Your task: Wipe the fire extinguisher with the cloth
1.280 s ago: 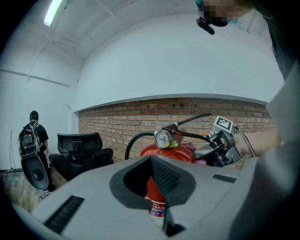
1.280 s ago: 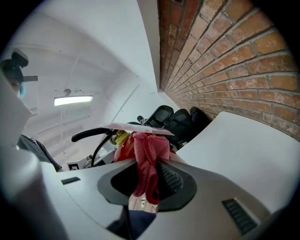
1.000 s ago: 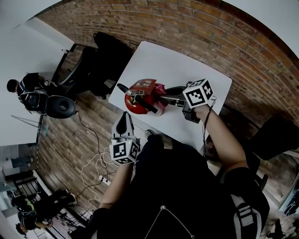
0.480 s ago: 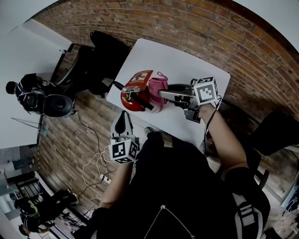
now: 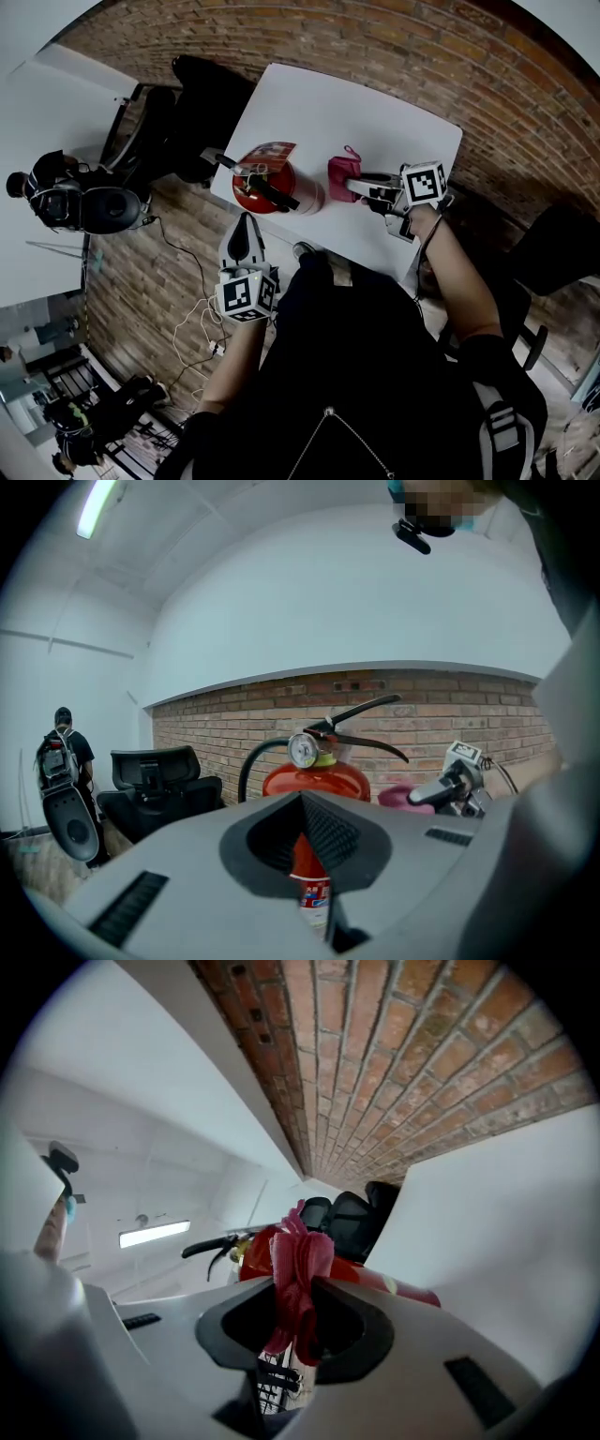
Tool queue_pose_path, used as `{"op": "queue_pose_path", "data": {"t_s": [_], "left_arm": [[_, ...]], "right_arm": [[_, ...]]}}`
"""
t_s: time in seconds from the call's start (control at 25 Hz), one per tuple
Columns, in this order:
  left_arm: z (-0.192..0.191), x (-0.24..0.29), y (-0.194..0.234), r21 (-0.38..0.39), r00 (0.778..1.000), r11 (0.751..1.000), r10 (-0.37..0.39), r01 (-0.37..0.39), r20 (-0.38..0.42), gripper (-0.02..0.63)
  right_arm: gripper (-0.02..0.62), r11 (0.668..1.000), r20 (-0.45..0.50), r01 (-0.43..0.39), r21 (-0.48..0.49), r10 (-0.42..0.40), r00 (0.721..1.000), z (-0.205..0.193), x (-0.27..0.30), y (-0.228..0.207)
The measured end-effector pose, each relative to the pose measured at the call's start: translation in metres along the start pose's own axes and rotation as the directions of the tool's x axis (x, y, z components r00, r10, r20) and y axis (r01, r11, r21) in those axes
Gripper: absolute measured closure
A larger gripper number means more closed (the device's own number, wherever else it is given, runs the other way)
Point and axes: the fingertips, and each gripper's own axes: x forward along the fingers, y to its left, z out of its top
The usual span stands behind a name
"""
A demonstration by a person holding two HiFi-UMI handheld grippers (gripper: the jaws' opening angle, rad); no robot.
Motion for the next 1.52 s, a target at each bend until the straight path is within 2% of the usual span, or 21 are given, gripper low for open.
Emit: {"op": "queue_pose_path", "data": {"t_s": [0.2,0.36,0.6,0.88,1.04,1.36,1.52], "left_arm": [[-0.001,0.002,-0.003,0.014,1.000,1.000,-0.006,0.006,-0.009,0.575],[-0.004,0.000,-0.006,0.018,1.000,1.000,-0.005,0.005,-0.018,0.575],[-0.011,-0.002,-0.002,0.021,0.999,1.000,0.006,-0.005,-0.041,0.576],[-0.020,-0.003,0.008,0.017,0.997,0.999,0.030,-0.029,-0.068,0.576],[-0.025,-0.002,0.013,0.018,0.996,0.999,0.036,-0.035,-0.078,0.576],[-0.028,-0.008,0.028,0.014,0.993,0.998,0.059,-0.058,-0.098,0.576],[-0.030,-0.008,0.031,0.017,0.993,0.998,0.056,-0.055,-0.103,0.575]], "right_arm": [[0.488,0.985,-0.052,0.145,0.089,-0.141,0.989,-0.041,0.000,-0.077],[0.488,0.960,-0.102,0.249,0.128,-0.237,0.966,-0.070,0.007,-0.127],[0.488,0.919,-0.163,0.357,0.165,-0.331,0.929,-0.099,0.017,-0.187],[0.488,0.880,-0.169,0.425,0.212,-0.396,0.903,-0.116,0.038,-0.232],[0.488,0.859,-0.163,0.440,0.262,-0.410,0.898,-0.125,0.050,-0.251],[0.488,0.836,-0.187,0.488,0.249,-0.453,0.872,-0.135,0.065,-0.266],[0.488,0.838,-0.184,0.485,0.248,-0.451,0.873,-0.136,0.072,-0.267]]}}
